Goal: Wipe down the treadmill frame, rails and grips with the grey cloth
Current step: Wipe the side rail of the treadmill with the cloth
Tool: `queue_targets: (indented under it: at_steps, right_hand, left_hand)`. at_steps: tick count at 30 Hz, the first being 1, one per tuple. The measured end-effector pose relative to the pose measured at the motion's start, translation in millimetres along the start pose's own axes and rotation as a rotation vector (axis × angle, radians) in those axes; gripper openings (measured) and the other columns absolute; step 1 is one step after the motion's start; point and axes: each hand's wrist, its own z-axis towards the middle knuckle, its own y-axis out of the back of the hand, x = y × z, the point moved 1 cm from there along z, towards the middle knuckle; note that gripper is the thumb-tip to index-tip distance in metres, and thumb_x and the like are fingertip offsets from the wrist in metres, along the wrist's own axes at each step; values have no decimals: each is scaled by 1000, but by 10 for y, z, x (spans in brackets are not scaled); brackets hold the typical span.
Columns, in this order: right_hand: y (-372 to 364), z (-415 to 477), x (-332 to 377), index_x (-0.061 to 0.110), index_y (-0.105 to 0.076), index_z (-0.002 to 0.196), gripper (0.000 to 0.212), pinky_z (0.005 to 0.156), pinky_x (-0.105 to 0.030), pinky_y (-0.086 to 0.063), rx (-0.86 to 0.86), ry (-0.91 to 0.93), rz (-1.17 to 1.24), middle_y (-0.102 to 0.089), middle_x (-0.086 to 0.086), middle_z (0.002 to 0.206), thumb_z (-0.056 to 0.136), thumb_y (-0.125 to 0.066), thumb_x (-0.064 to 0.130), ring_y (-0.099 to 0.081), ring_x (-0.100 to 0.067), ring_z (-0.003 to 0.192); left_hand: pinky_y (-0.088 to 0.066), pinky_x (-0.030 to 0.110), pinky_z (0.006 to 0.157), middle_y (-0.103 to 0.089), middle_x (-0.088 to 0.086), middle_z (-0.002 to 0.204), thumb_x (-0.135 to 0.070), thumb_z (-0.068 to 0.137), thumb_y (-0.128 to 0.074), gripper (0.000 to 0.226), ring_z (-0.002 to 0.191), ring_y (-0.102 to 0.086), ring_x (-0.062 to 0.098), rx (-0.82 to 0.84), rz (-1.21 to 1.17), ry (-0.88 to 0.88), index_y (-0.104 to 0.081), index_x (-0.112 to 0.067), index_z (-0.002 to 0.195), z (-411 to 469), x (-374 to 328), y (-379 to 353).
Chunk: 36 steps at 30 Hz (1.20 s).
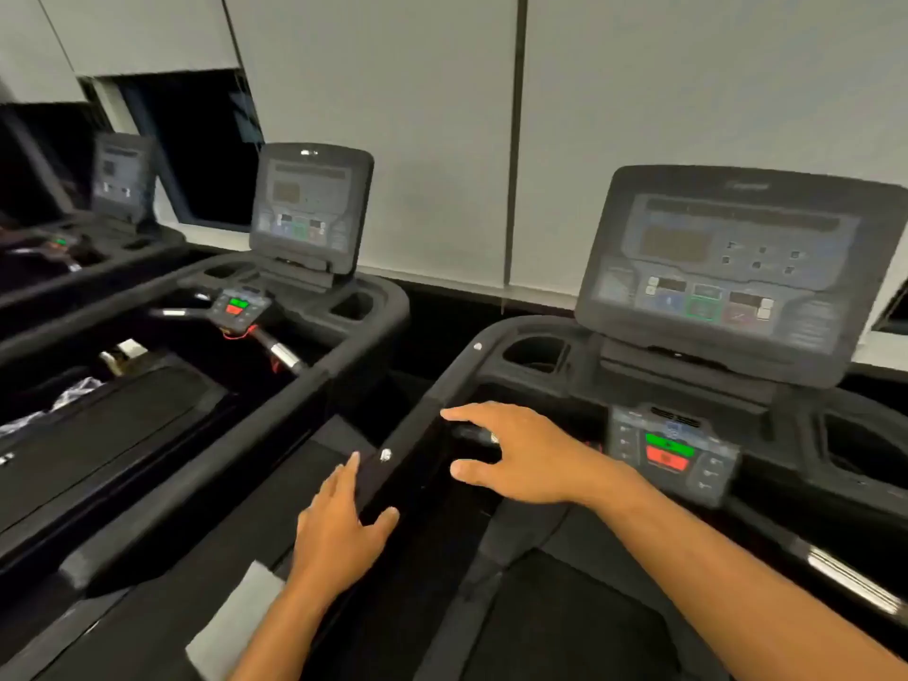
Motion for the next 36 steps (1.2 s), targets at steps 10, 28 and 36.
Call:
queue_targets:
  at_steps: [10, 28, 36]
  right_hand:
    - [-288, 544, -289, 39, -38, 155, 63, 120, -38, -35, 226, 131, -88, -42, 10, 160, 98, -58, 57, -36, -14, 149]
    - [-1209, 797, -30, 37, -37, 156, 62, 119, -33, -33, 538, 347, -46, -39, 15, 159, 99, -59, 51, -30, -8, 150]
    - [-1454, 1002, 580, 47, -27, 158, 76, 118, -32, -31, 531, 403, 159, -34, 21, 162, 94, -68, 54, -30, -4, 148]
  left_hand:
    - [-9, 45, 130, -3, 8, 177, -79, 73, -72, 131, 164, 0, 29, -149, 315, 313, -2, -23, 169, -577, 1023, -246]
    - [-52, 40, 84, -73, 2, 112, -27, 106, -56, 19, 106, -68, 26, -442, 4, 463, -67, -17, 120, -751, 1137, -252]
    - [-58, 45, 87, -82, 12, 104, -35, 103, -62, 31, 95, -78, 28, -286, -1176, 763, -79, -10, 109, -877, 522, 437]
